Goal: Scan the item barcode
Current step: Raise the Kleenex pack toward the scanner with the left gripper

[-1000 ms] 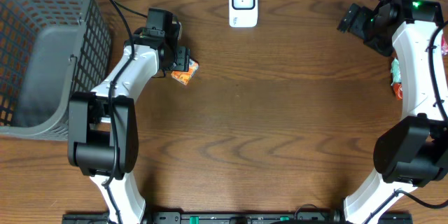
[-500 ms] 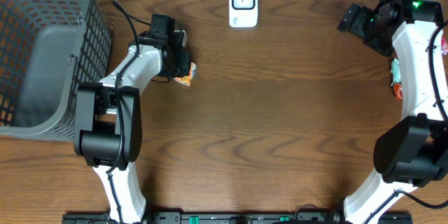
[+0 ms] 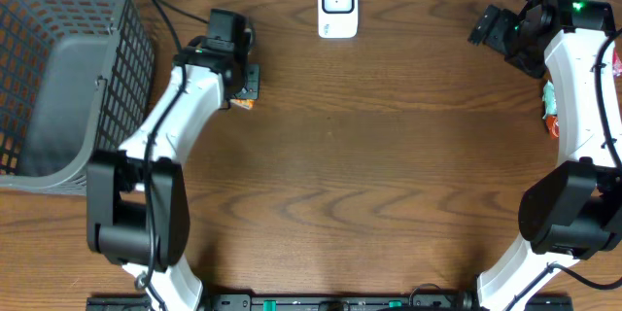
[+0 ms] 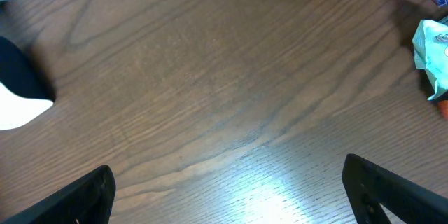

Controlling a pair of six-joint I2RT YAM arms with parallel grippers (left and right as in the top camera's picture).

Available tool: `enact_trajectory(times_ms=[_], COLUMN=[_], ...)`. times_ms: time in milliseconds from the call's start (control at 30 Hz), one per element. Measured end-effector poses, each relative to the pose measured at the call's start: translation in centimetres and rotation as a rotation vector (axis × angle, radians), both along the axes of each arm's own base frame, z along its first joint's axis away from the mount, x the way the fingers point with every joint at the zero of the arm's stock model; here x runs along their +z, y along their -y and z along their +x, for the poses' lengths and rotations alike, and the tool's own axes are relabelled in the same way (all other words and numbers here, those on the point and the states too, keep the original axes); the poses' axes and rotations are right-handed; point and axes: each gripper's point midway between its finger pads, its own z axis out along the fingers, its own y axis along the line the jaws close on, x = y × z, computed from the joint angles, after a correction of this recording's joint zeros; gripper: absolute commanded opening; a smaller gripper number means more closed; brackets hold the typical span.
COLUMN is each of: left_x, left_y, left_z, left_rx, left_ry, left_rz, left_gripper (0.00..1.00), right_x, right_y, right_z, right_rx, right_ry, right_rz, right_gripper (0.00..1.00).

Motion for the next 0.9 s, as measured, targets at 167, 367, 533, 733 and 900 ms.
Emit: enact_trajectory(times_ms=[167,367,533,733,900], left_x=[0.8,0.1,-2.8,-6.4,-6.8], left_y=[0.1,0.9,2.2,4.5,7.2], left_z=[-0.2,-1.2,-2.3,-3.9,-5.0], left_rx=[0.071,0.155,0.190,0.156,0.099], left_ry=[0.070,0.126,0.115,0.068,0.061], left_rz=[0.222,0.403,0.456,0.475,0.438], left_gripper=[0.07,0.08,0.14,0.27,0.27], right_x=[0.0,0.0,0.0,0.0,0.0], right_y=[0.0,0.0,0.0,0.0,0.0], right_z=[0.0,0.0,0.0,0.0,0.0], right_rx=[0.000,0.000,0.000,0.000,0.000], right_ry=[0.000,0.000,0.000,0.000,0.000], right_rz=[0.000,0.000,0.000,0.000,0.000], right_gripper=[0.99,0.99,0.99,0.99,0.99])
